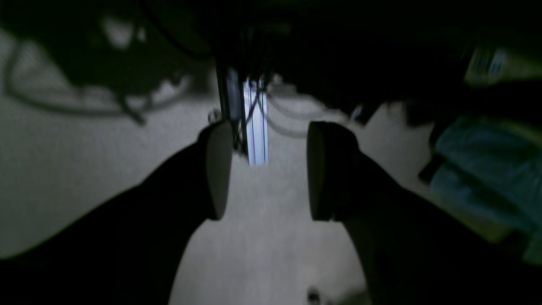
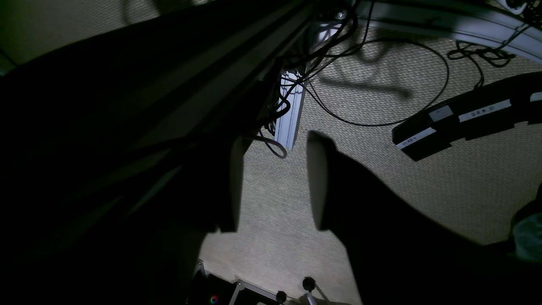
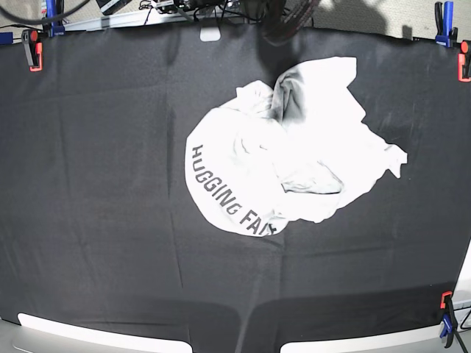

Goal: Layout the t-shirt on the table in an organized manner, then fold the t-shirt properly

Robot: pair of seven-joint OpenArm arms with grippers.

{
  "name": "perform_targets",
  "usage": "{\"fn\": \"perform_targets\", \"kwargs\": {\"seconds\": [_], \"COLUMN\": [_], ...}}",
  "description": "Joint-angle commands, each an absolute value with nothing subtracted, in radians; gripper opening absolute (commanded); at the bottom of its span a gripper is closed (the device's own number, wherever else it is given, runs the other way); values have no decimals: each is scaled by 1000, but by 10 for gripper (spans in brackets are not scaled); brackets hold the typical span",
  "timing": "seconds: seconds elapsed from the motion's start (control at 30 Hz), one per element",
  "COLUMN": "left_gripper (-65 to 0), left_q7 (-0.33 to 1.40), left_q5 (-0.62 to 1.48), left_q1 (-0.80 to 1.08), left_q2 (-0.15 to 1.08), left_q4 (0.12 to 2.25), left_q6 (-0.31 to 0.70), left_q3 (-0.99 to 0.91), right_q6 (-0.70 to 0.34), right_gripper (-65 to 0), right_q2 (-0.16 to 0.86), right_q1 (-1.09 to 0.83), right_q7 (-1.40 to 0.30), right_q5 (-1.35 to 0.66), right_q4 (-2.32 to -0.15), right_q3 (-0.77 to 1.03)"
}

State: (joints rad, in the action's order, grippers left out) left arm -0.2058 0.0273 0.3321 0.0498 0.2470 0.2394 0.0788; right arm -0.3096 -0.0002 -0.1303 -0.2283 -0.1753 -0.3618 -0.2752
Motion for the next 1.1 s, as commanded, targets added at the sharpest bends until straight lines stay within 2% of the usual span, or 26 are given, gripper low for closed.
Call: {"fn": "perform_targets", "kwargs": {"seconds": [0.0,0.1,0.33,0.7,1.07], "left_gripper": [-383,-383,-383,-383,-383], "left_q7": [-181,-147,-226,-244,-154], "left_q5": [32,30,35,36,35], "left_q1": [340,344,357,347,330], "left_q2": [50,51,47,48,57], "left_q4": [248,248,248,248,248], "left_q6": [242,242,242,242,242], "left_q3": [80,80,80,80,80], "right_q6": [-317,-317,-317,-317,-317], "right_gripper": [-408,-408,-408,-408,-408], "right_q2": [-3,-3,-3,-3,-3], "right_q1": [-130,-130,-130,-130,-130], "right_q7": [-228,-228,-228,-228,-228], "right_q5": [-178,-178,-178,-178,-178], "right_q4": [-368,-368,-368,-368,-368], "right_q3": [-277,-277,-277,-277,-277]}}
